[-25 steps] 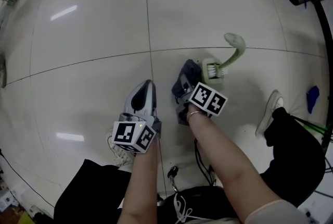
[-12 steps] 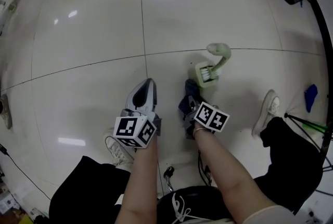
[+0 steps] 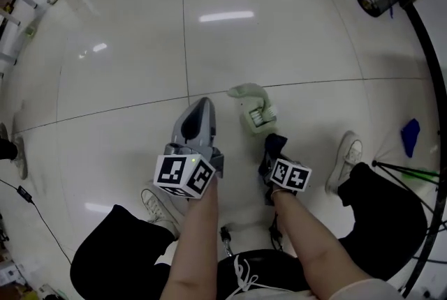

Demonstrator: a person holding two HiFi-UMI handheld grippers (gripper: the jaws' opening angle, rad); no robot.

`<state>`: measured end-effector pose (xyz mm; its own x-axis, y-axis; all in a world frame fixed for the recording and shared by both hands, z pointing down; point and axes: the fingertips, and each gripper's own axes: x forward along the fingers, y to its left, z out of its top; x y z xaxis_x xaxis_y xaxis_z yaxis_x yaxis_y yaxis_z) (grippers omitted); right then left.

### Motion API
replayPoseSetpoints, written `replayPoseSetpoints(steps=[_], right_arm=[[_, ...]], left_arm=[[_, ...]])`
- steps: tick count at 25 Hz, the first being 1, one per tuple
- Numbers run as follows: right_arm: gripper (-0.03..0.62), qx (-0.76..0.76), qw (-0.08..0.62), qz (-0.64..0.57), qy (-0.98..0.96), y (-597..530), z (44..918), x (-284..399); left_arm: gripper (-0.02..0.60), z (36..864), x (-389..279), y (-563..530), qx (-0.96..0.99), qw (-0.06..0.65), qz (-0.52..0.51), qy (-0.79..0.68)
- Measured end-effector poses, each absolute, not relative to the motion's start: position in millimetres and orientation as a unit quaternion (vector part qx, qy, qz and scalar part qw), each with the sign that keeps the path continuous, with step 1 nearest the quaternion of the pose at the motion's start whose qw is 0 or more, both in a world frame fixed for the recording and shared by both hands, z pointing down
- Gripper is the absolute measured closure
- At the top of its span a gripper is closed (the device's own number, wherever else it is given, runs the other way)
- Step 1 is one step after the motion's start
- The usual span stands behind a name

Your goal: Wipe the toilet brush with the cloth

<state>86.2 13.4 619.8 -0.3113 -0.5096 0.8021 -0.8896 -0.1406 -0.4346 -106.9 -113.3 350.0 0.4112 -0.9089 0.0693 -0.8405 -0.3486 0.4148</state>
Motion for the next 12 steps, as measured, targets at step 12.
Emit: replayPoseSetpoints(steps=[12], right_arm=[[0.523, 0.428, -0.032, 0.213, -0.878, -127.0, 291.4, 78.9]], left_arm=[[0.575, 228.9, -78.3, -117.7, 0.836, 0.092, -0.120, -0.527]])
